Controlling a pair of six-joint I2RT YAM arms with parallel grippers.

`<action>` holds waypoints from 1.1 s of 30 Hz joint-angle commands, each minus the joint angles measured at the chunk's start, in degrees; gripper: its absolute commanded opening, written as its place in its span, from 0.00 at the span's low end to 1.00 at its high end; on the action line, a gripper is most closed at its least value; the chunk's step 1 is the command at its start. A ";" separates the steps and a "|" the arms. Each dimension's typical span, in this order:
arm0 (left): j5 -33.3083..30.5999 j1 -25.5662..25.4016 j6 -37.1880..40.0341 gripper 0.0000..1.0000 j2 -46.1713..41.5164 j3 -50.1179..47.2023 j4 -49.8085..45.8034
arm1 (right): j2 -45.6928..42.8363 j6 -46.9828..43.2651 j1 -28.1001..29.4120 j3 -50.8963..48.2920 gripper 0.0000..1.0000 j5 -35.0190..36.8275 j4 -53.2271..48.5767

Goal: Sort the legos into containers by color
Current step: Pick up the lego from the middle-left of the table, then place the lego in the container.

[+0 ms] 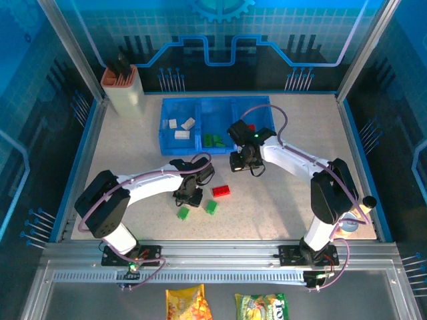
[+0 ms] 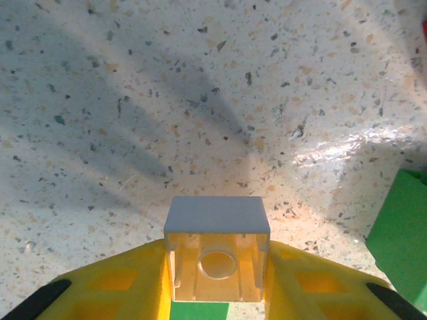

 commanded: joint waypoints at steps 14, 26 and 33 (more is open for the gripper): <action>2.85 10.03 4.47 0.36 -5.56 8.03 -2.89 | -0.71 -1.24 -0.56 2.44 0.47 4.07 -4.31; 1.99 19.46 11.15 0.36 -1.33 19.97 -4.75 | -2.78 -1.69 -2.02 0.84 0.48 4.91 -5.58; 2.76 23.21 12.61 0.35 4.34 26.62 -3.58 | -3.61 -1.85 -2.25 1.63 0.48 5.09 -6.42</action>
